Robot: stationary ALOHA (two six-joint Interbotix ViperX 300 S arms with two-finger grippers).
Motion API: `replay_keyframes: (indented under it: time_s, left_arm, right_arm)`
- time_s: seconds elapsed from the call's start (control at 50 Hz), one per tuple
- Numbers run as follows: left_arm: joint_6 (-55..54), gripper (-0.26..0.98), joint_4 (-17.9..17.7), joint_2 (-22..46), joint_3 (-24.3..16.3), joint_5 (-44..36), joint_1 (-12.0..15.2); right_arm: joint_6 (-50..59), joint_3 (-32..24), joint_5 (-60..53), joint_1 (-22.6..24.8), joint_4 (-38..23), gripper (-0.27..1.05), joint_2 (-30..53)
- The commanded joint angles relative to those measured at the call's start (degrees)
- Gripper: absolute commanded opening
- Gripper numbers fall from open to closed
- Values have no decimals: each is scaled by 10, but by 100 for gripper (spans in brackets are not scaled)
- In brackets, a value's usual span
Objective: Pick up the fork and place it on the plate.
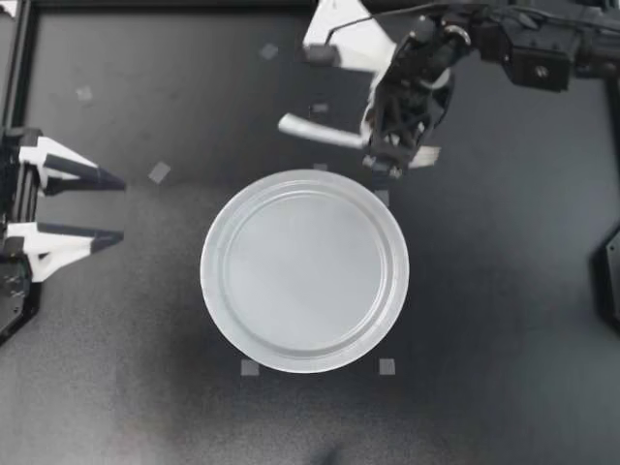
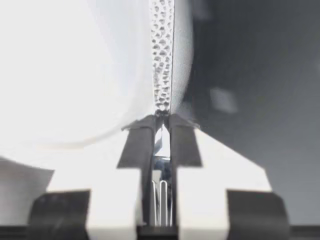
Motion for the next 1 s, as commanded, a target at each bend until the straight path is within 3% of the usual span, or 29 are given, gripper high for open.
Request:
replay_keyframes:
  time_s: [0.0,0.2,0.36,0.52,0.76,0.98]
  left_arm:
    - [7,66,2,9,-32,9,1]
    - [23,65,3,6,-59,60,1]
    - [-4,65,-21,-4,-33,-62,1]
    - [-116,65,-84,-4,-21,-127,1]
    - [-390,65,-104,17,-8,-186,1]
    - [-560,64,-102,19,15,-198,-10]
  right_arm:
    - [-24,-18,9,24,40,15,-24]
    - [-76,-33,39,41,106,15,-25]
    - [-137,-30,-71,47,69,12,-49]
    - [-207,-26,-211,58,-72,8,-94]
    - [-221,29,-426,120,-432,8,-101]
    - [-221,79,-550,138,-534,8,-115]
